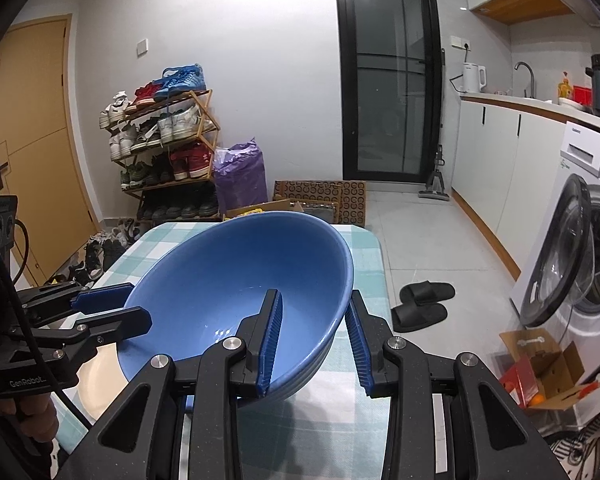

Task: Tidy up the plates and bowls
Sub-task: 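Lift the nested blue bowls with both grippers off the table, then carry the nested bowls with both grippers and lower them into the third blue bowl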

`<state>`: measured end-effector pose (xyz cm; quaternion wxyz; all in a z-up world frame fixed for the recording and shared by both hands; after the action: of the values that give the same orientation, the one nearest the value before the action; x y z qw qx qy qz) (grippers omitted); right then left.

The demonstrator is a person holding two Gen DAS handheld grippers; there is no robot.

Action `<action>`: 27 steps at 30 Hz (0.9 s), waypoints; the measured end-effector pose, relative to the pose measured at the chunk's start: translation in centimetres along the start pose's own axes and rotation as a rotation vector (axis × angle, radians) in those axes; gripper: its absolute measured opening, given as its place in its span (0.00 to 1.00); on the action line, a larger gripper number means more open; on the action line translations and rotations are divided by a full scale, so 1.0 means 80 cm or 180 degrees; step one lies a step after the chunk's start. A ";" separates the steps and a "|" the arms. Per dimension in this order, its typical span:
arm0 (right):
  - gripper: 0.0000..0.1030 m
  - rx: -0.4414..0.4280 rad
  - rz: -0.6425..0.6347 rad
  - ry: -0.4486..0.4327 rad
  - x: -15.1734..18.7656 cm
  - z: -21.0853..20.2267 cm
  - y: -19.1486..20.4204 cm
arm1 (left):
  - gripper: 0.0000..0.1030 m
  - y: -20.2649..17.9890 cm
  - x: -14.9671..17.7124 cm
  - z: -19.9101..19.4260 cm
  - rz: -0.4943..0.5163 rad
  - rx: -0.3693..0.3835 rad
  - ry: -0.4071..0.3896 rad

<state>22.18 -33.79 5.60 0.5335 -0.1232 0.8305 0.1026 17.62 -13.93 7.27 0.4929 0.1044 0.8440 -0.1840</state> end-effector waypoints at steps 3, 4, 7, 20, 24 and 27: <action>0.33 -0.0028 -0.0025 0.0000 -0.005 0.008 0.012 | 0.40 0.010 0.000 -0.003 -0.0018 -0.0048 -0.0012; 0.33 -0.0040 -0.0030 0.0000 -0.006 0.011 0.015 | 0.40 0.013 -0.001 -0.004 -0.0023 -0.0065 -0.0014; 0.33 -0.0075 -0.0047 0.0003 -0.010 0.020 0.025 | 0.40 0.021 -0.001 -0.006 -0.0041 -0.0107 -0.0014; 0.33 -0.0234 -0.0058 0.0068 -0.010 0.060 0.053 | 0.40 0.055 0.007 -0.006 -0.0099 -0.0261 0.0033; 0.33 -0.0264 -0.0044 0.0105 -0.004 0.071 0.061 | 0.40 0.062 0.011 -0.004 -0.0106 -0.0305 0.0055; 0.33 -0.0281 -0.0037 0.0123 -0.001 0.079 0.066 | 0.40 0.067 0.013 -0.001 -0.0099 -0.0339 0.0063</action>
<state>26.00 -26.85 3.26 0.5120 -0.1535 0.8345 0.1336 18.94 -9.04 5.34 0.4864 0.0667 0.8590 -0.1455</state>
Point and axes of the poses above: each gripper's, at about its wrist camera, not at the fingertips, and z roughly the way its jaws point, y to its left, x to its underside, the point moved 4 cm from there along z, roughly the way its jaws point, and after that the axes turned 7 degrees about -y, right-handed, at the moved point
